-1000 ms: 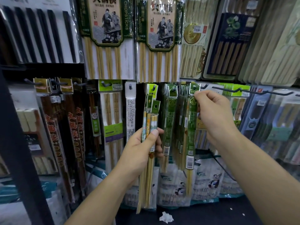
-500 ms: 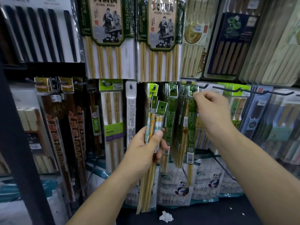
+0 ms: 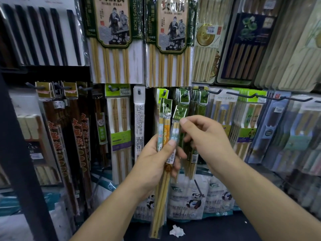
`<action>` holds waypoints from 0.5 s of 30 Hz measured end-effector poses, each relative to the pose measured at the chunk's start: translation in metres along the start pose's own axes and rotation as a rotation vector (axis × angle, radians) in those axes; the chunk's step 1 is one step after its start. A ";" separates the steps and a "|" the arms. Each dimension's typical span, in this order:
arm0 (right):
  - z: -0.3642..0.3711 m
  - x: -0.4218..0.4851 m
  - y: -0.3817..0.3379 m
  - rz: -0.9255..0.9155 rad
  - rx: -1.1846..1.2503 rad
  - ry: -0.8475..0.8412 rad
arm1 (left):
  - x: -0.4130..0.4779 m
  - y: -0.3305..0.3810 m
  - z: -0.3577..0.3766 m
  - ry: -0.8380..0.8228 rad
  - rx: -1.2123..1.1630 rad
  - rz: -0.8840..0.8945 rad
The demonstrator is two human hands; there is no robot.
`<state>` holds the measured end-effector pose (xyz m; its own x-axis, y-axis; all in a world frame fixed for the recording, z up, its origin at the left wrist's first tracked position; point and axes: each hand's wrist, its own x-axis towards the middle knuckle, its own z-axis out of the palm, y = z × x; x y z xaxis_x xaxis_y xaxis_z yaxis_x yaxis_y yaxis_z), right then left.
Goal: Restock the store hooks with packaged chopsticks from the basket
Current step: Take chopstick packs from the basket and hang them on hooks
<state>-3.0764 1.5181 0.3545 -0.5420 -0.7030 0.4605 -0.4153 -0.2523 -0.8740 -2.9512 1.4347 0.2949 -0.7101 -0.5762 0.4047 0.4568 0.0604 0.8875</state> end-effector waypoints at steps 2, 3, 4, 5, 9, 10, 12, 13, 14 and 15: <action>0.003 0.000 -0.002 0.003 0.038 -0.001 | -0.001 0.001 0.002 -0.007 -0.012 -0.004; 0.004 0.000 -0.002 0.004 0.057 0.004 | -0.002 0.001 0.003 -0.007 -0.028 -0.008; 0.004 0.000 -0.003 0.001 0.074 0.013 | -0.002 0.001 0.003 -0.006 -0.051 -0.013; 0.003 0.001 -0.004 -0.007 0.089 0.028 | -0.001 0.001 0.003 0.002 -0.080 -0.023; -0.008 0.012 -0.015 -0.043 0.182 0.178 | 0.002 -0.002 -0.005 0.088 0.006 -0.040; -0.011 0.017 -0.019 -0.049 0.186 0.220 | 0.003 -0.003 -0.007 0.100 0.028 -0.034; -0.019 0.026 -0.021 -0.052 0.129 0.273 | 0.003 -0.002 -0.010 0.116 0.049 -0.037; -0.022 0.030 -0.021 -0.051 0.091 0.283 | 0.003 -0.001 -0.010 0.117 0.079 -0.041; -0.025 0.033 -0.020 -0.045 0.063 0.286 | 0.003 0.000 -0.010 0.111 0.107 -0.045; -0.026 0.036 -0.019 -0.037 0.043 0.288 | 0.003 0.000 -0.010 0.101 0.119 -0.048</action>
<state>-3.1070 1.5149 0.3917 -0.7149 -0.4766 0.5116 -0.4103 -0.3066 -0.8589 -2.9474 1.4250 0.2937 -0.6691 -0.6595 0.3425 0.3526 0.1240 0.9275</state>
